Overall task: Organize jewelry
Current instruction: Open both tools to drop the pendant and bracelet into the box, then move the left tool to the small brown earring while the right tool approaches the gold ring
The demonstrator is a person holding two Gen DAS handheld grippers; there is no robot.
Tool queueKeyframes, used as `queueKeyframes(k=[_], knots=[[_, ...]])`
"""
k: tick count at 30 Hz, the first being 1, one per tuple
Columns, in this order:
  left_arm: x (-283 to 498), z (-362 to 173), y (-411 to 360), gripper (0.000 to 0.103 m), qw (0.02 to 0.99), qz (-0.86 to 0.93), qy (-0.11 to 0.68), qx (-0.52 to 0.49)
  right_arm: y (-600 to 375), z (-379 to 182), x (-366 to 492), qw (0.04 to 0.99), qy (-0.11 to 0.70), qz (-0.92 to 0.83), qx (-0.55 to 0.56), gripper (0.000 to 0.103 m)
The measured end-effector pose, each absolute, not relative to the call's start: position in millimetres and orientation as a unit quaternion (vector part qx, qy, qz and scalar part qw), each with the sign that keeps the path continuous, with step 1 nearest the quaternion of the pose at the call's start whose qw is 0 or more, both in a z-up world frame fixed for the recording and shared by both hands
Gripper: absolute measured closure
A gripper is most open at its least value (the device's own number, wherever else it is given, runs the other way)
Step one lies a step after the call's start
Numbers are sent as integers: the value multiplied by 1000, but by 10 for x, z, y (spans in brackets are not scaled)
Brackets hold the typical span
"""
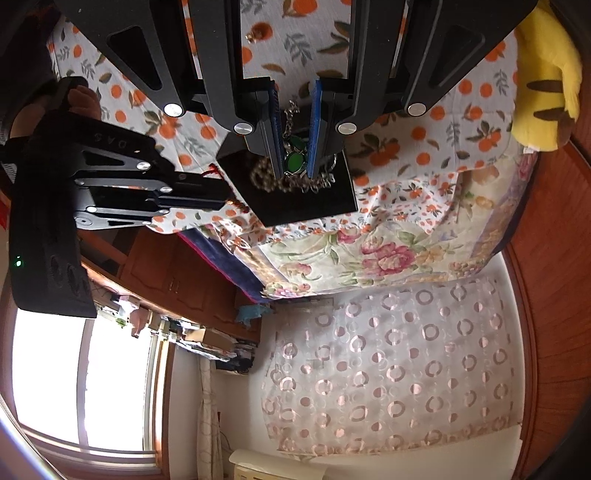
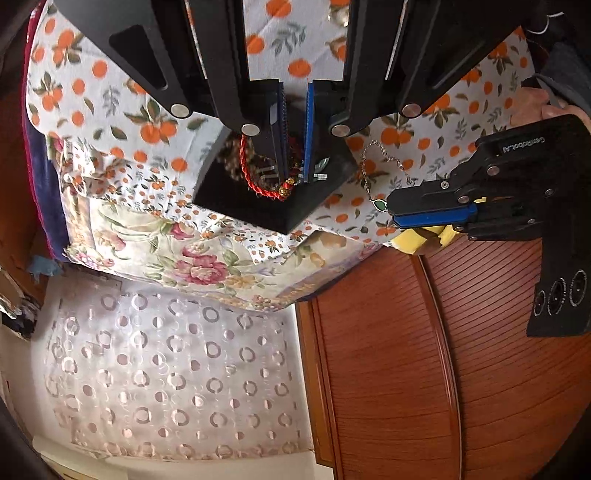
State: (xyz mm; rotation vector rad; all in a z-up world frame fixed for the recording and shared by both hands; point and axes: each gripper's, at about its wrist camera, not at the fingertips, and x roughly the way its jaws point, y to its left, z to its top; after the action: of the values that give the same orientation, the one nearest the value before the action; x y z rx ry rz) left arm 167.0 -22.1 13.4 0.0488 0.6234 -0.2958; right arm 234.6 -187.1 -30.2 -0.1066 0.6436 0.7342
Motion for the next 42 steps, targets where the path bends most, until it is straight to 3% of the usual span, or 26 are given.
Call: queueKeyframes(k=[29, 31, 33, 37, 40, 42], knots=[[2453, 84, -280, 91, 937, -147, 317, 27, -2028, -773, 2707, 884, 346, 313, -36, 92], [2461, 70, -290, 88, 936, -149, 317, 25, -2039, -753, 2716, 885, 346, 309, -37, 92], [2431, 48, -282, 77, 936, -151, 317, 23, -2039, -709, 2694, 887, 342, 307, -38, 92], [2324, 5, -245, 75, 935, -151, 321, 20, -2040, -594, 2627, 889, 338, 305, -43, 92], [2188, -58, -178, 59, 933, -152, 325, 21, -2043, -553, 2522, 888, 338, 306, -54, 92], [2098, -117, -140, 52, 931, -154, 331, 22, -2034, -564, 2417, 885, 342, 309, -64, 86]])
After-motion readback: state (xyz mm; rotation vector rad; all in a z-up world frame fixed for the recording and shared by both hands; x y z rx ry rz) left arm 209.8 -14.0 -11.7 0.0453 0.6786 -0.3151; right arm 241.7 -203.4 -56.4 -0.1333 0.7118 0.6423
